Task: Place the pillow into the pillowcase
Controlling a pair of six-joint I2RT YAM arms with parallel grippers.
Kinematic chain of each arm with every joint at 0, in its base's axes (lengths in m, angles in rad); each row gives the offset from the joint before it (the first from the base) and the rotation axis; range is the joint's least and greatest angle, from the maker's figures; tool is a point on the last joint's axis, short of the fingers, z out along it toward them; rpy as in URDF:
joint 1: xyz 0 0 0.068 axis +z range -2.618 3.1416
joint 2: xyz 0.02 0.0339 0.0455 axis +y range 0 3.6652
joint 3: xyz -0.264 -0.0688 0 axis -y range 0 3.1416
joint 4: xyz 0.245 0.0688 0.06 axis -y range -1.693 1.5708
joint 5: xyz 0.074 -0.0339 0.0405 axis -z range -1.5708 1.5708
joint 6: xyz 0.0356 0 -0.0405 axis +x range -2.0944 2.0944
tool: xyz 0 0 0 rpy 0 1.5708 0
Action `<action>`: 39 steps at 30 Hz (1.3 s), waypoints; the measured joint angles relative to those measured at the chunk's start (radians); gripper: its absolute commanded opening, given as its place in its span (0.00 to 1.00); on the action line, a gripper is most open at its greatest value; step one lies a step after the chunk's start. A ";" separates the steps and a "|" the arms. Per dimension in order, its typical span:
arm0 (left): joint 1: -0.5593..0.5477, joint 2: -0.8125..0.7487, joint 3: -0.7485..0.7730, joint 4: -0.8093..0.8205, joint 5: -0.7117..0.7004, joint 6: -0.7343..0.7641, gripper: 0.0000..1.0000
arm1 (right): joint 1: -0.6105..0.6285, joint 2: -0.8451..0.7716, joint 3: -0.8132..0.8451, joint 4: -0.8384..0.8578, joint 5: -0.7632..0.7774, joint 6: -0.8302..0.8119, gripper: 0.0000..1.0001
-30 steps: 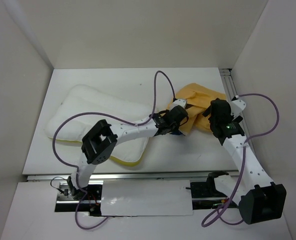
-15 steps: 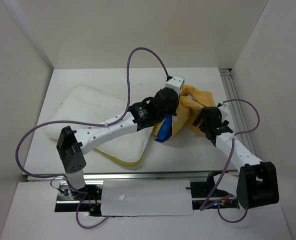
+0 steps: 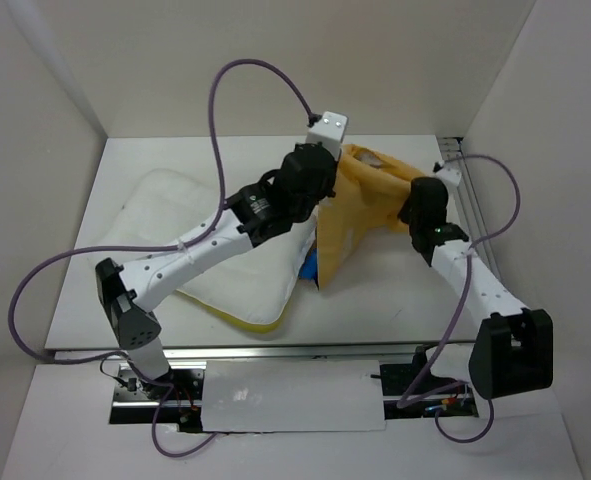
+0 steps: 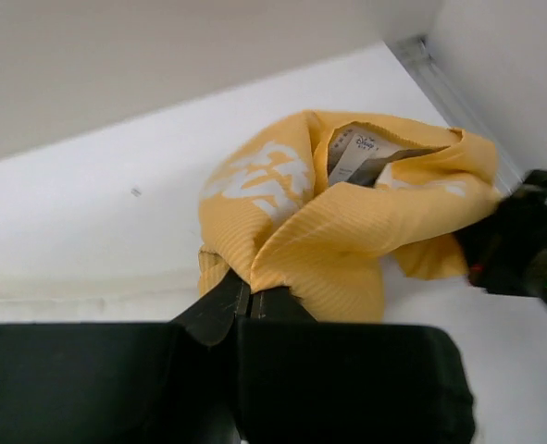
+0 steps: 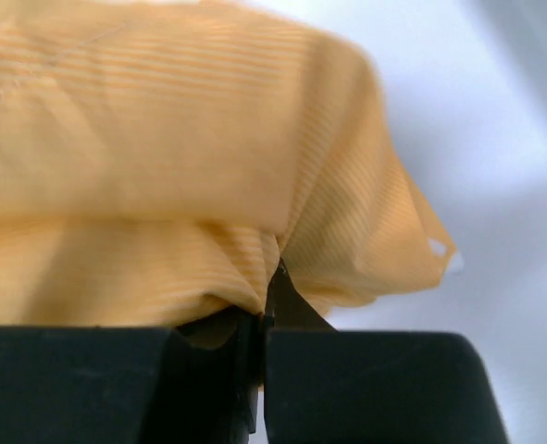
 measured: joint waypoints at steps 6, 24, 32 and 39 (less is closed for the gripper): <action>0.117 -0.141 0.042 0.032 -0.104 0.077 0.00 | 0.000 -0.068 0.489 -0.078 0.028 -0.205 0.00; 0.226 -0.534 -0.130 0.093 -0.093 0.126 0.00 | 0.031 -0.007 1.080 -0.217 -0.463 -0.515 0.07; 0.342 -0.562 -0.485 -0.118 -0.079 -0.167 0.65 | 0.073 0.608 1.273 -0.278 -0.670 -0.527 0.40; 0.373 -0.571 -0.679 -0.289 0.005 -0.357 1.00 | 0.111 0.734 0.958 -0.387 -0.579 -0.495 1.00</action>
